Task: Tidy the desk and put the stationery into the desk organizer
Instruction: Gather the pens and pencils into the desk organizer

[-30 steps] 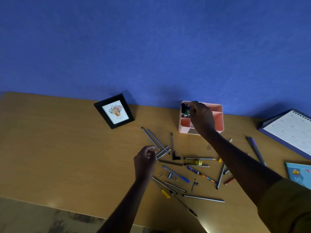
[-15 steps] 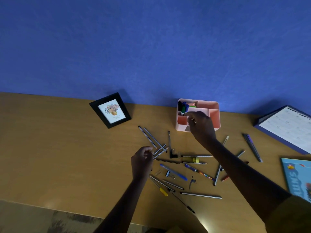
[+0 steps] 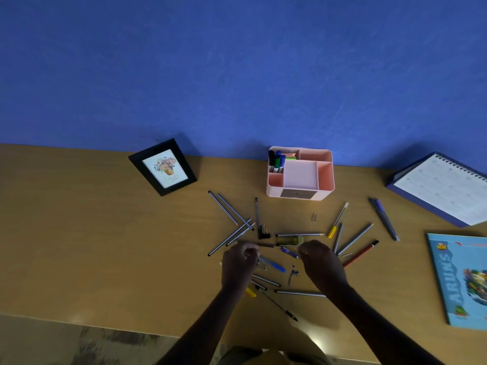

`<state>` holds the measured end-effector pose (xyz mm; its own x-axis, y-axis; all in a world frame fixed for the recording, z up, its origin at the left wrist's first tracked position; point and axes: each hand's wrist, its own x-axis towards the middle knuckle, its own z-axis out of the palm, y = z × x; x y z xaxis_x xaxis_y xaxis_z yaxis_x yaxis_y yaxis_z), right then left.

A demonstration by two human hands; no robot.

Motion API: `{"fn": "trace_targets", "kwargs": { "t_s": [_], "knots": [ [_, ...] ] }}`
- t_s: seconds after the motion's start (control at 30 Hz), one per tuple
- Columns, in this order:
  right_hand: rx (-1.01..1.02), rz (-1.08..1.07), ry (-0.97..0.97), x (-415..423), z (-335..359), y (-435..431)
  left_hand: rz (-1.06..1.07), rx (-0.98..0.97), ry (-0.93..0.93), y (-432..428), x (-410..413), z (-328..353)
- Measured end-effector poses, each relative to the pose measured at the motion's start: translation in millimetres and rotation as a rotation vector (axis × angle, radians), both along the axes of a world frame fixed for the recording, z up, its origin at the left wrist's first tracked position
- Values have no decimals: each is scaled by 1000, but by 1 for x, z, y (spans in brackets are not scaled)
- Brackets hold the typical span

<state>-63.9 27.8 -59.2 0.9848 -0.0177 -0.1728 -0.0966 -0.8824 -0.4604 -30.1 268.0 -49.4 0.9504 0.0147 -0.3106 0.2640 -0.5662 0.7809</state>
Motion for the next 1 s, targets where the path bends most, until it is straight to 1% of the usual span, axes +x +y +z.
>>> {"fn": "trace_targets", "kwargs": {
  "t_s": [0.07, 0.17, 0.3, 0.37, 0.43, 0.53, 0.67, 0.9, 1.0],
  "knots": [
    [-100, 25, 74, -11, -9, -4, -22, -12, 28, -8, -4, 0],
    [-210, 54, 88, -20, -22, -6, -39, -49, 67, -17, -9, 0],
    [-254, 67, 78, -22, -23, -3, -46, -77, 110, -25, -13, 3],
    [-258, 65, 91, -21, -21, -1, -14, -111, 135, -28, -13, 3],
    [-221, 51, 94, -19, -19, 1, 38, -163, 182, -31, -12, 3],
    [-103, 47, 82, -19, -11, 6, 96, -248, 259, -34, -11, 2],
    [34, 44, 14, -18, 3, 13, 193, -412, 323, -40, -7, 9],
    [170, 46, -139, -13, 13, 13, 206, -482, 213, -48, 8, 39],
    [177, 22, -164, -14, 16, 5, 179, -393, 74, -49, 22, 57]
  ]
}}
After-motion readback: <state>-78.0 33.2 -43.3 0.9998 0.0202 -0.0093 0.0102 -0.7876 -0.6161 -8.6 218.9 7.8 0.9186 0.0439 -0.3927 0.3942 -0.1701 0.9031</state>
